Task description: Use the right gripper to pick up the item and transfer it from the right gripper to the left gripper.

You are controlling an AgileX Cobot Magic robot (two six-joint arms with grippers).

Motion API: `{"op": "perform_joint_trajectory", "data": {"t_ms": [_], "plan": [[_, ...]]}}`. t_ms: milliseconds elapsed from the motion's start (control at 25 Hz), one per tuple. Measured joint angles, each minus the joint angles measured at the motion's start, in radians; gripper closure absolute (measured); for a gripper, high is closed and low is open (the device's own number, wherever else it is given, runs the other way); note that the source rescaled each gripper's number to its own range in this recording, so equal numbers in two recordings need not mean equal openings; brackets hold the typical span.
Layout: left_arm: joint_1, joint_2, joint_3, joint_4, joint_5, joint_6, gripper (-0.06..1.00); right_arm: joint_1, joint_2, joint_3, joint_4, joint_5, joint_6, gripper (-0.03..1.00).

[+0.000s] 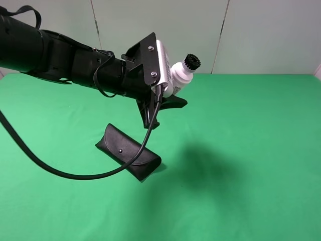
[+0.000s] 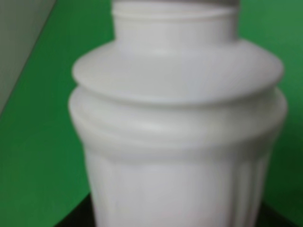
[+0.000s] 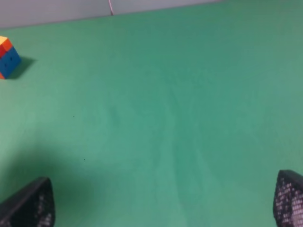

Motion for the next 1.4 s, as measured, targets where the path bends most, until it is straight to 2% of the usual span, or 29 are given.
{"op": "perform_joint_trajectory", "data": {"t_ms": [440,680,840,960,1120,1280,1400], "plan": [[0.000,0.000,0.000,0.021,-0.025,-0.006,0.93,0.000,0.000,0.000,0.002,-0.003,0.000,-0.03],[0.000,0.000,0.000,0.157,-0.027,-0.142,0.93,0.000,0.000,0.000,0.002,-0.003,0.000,-0.03],[0.000,-0.013,0.000,0.249,-0.070,-0.240,0.93,0.000,0.000,0.000,0.002,-0.003,0.000,-0.03],[0.018,-0.045,0.000,0.317,-0.086,-0.343,0.93,0.000,0.000,0.000,0.002,-0.003,0.000,-0.03],[0.059,-0.087,0.000,0.429,-0.121,-0.544,0.93,0.000,0.000,0.000,0.002,-0.003,0.000,-0.03],[0.122,-0.107,0.000,0.581,-0.174,-0.841,0.93,0.000,0.000,0.000,0.002,-0.003,0.000,-0.03],[0.170,-0.110,0.000,0.715,-0.203,-1.100,0.93,0.000,0.000,0.000,0.002,-0.003,0.000,-0.03]]}}
